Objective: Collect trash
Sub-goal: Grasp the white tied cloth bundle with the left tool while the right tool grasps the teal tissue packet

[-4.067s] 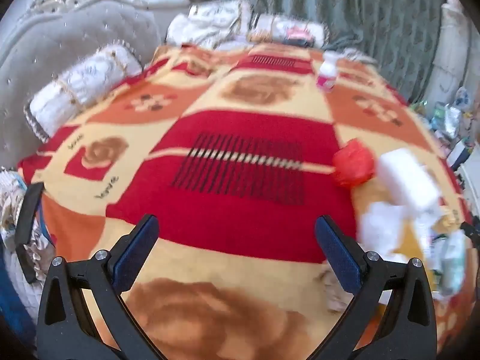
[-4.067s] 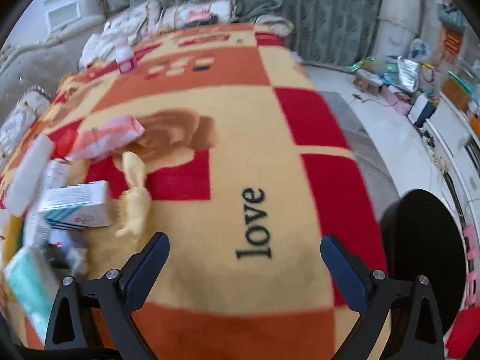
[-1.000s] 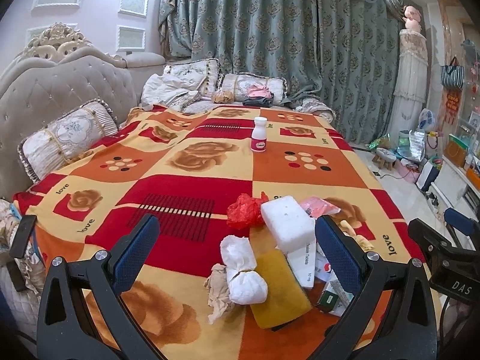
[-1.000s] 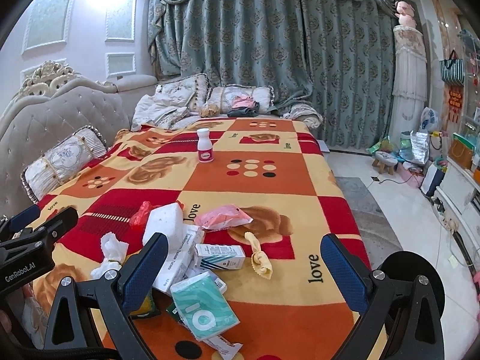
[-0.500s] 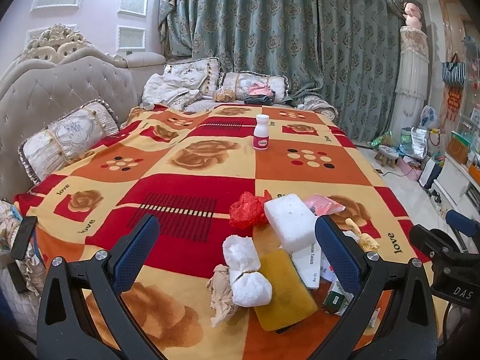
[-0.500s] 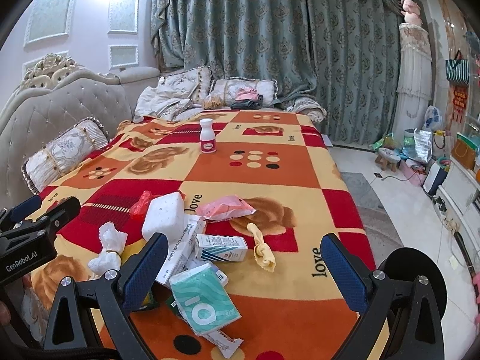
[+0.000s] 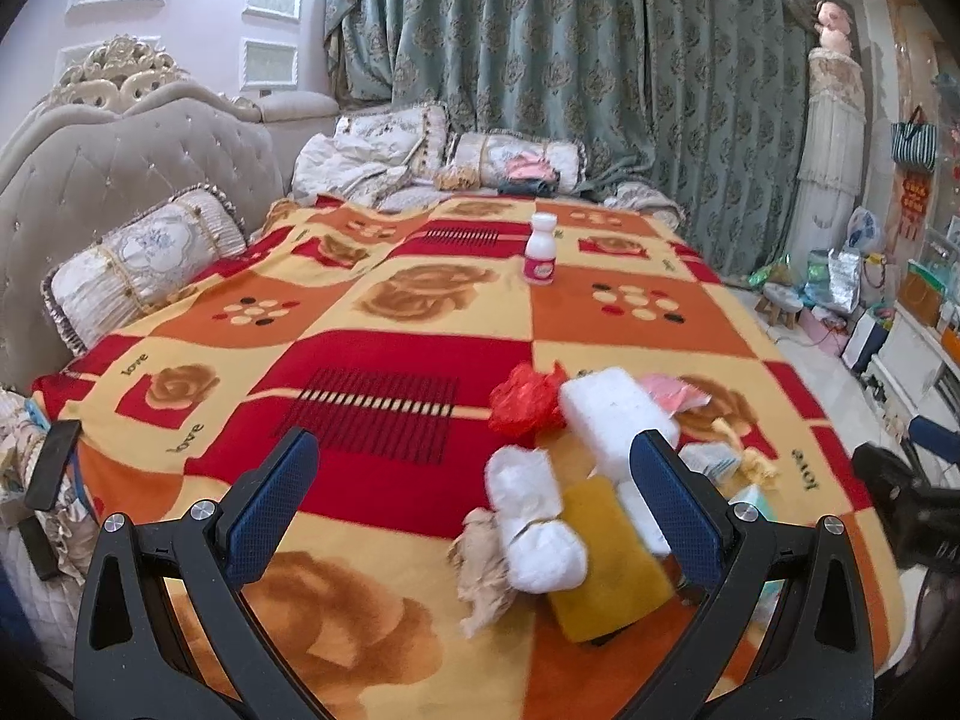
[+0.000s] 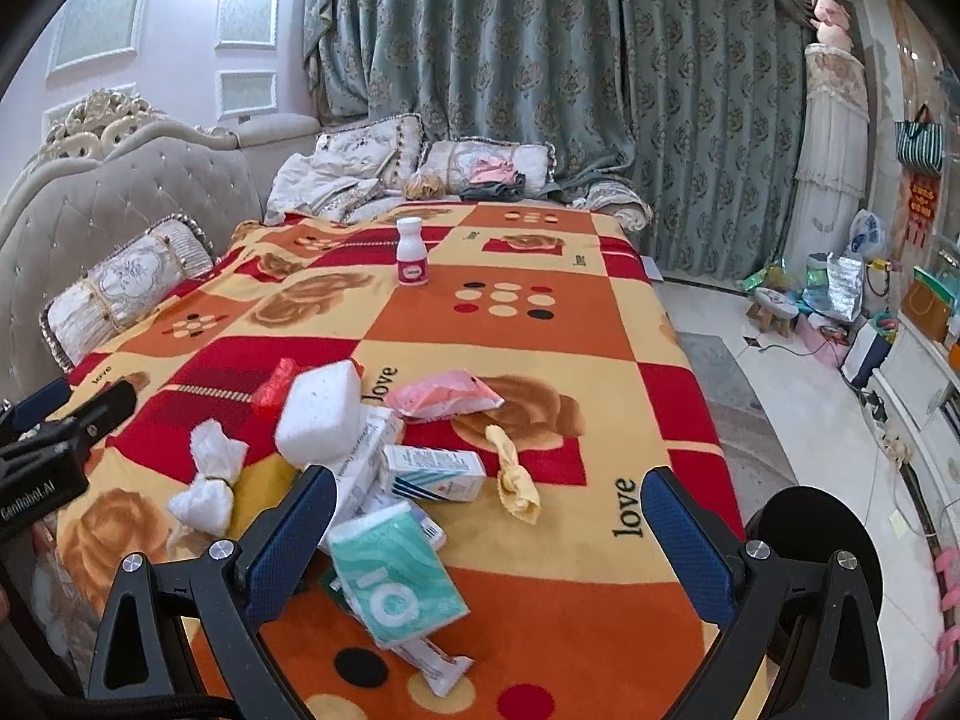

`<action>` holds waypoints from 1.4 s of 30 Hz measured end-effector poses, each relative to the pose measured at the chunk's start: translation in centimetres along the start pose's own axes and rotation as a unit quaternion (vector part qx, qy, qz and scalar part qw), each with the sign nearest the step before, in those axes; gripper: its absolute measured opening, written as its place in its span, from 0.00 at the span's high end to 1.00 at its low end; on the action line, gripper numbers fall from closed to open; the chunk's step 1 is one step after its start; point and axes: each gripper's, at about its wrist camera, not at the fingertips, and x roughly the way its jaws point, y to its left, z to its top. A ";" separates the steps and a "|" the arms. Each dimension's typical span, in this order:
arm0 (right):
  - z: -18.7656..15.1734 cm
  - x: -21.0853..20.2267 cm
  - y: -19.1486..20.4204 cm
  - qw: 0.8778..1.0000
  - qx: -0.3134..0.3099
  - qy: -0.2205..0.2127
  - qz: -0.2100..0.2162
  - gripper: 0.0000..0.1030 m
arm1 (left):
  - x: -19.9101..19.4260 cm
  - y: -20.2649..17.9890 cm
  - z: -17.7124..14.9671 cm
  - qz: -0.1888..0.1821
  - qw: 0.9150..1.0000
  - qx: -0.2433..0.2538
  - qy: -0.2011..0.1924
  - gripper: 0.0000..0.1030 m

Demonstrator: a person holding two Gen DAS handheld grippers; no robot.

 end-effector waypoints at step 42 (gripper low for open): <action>-3.7 6.1 1.2 0.979 -0.053 0.103 0.168 0.58 | 6.2 -1.1 -0.4 -0.139 0.979 0.005 0.147 0.69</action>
